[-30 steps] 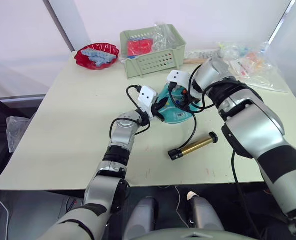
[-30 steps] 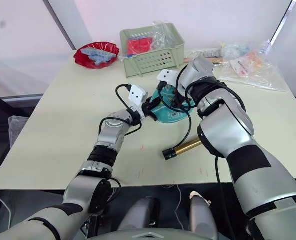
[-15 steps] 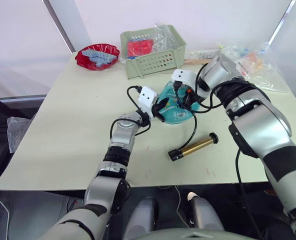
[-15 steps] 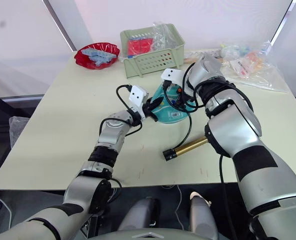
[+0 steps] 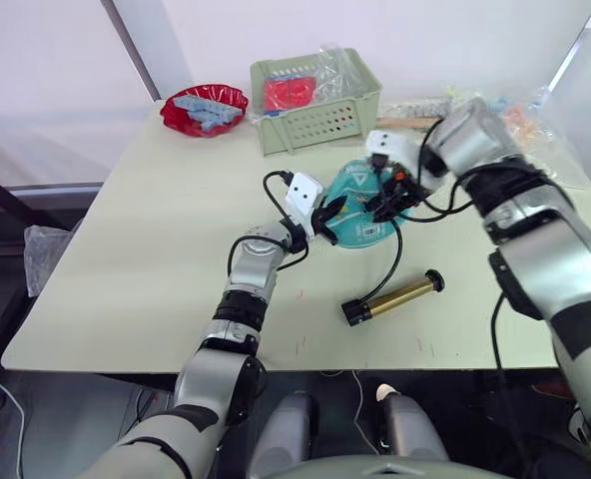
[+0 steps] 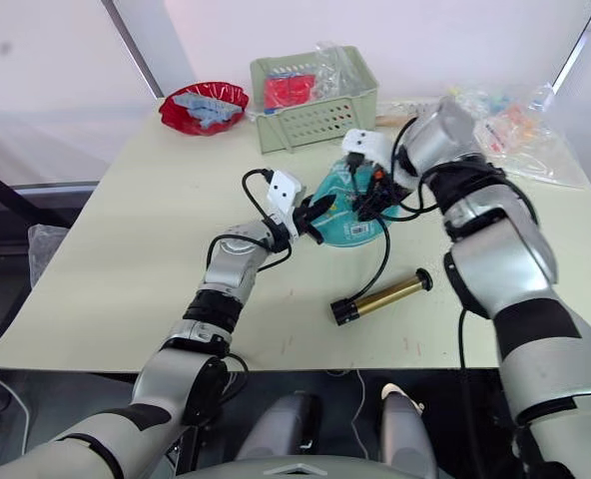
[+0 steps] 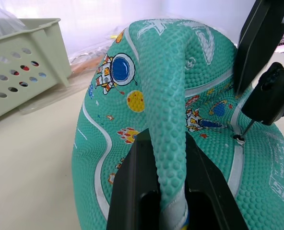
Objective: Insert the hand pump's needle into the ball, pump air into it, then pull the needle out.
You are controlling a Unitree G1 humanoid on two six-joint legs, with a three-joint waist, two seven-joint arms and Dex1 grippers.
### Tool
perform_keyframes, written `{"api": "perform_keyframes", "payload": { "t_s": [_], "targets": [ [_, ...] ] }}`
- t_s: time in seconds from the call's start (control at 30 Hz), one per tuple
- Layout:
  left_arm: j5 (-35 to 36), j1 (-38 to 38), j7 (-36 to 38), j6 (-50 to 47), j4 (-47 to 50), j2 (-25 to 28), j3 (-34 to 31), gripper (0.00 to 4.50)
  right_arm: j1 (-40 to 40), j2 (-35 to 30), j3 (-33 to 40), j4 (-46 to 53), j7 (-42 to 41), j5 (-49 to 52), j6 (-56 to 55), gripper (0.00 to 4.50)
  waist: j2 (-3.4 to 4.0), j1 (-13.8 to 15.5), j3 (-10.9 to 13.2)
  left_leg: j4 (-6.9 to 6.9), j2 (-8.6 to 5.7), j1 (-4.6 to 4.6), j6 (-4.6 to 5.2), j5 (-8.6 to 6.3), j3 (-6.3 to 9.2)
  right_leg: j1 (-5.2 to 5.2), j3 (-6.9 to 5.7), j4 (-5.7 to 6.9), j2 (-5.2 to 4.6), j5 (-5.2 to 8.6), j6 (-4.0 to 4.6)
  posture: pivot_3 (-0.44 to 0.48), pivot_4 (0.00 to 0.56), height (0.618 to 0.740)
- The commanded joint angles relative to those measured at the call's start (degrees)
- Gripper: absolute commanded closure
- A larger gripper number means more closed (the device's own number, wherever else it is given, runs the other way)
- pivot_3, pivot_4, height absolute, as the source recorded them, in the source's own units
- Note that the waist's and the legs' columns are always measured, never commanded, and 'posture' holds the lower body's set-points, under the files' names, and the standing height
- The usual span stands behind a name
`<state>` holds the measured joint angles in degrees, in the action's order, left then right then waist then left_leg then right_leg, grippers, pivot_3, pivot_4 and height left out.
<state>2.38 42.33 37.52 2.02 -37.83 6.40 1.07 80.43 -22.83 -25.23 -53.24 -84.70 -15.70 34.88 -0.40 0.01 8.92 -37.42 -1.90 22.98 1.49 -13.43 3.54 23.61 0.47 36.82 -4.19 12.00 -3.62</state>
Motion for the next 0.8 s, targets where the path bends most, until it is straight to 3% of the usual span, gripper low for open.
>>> {"api": "perform_keyframes", "payload": {
  "t_s": [0.03, 0.37, 0.8],
  "targets": [
    [-1.48, -1.79, 2.99, -1.40, -3.14, -1.37, 4.45, 4.50, -0.52, -2.77, 2.82, 8.13, 0.31, 2.03, 5.50, 1.22, 0.02, -0.03, 0.00, 0.01, 0.00, 0.00, 0.00, 0.00, 0.01, 0.00, 0.00, 0.00, 0.00, 0.00, 0.00, 0.000, 0.150, 0.737],
    [-1.56, -0.97, 3.03, -0.78, -4.53, -1.51, 4.29, 4.50, -5.12, -4.71, 3.84, 19.22, 2.52, 7.14, 17.00, 1.22, 0.02, 0.24, 0.00, 0.00, 0.01, -0.02, 0.01, 0.00, -0.01, -0.02, -0.01, 0.00, -0.01, 0.00, 0.00, 0.000, 0.150, 0.737],
    [-1.57, -0.23, 2.56, -0.29, -5.87, -1.69, 3.92, 4.50, -7.05, -2.19, 3.31, 19.74, 10.43, 10.90, 19.49, 1.22, 0.02, 0.66, 0.00, 0.00, 0.01, -0.02, 0.01, 0.00, -0.01, -0.01, -0.01, 0.00, 0.00, 0.00, 0.00, 0.000, 0.150, 0.737]
  ]
}}
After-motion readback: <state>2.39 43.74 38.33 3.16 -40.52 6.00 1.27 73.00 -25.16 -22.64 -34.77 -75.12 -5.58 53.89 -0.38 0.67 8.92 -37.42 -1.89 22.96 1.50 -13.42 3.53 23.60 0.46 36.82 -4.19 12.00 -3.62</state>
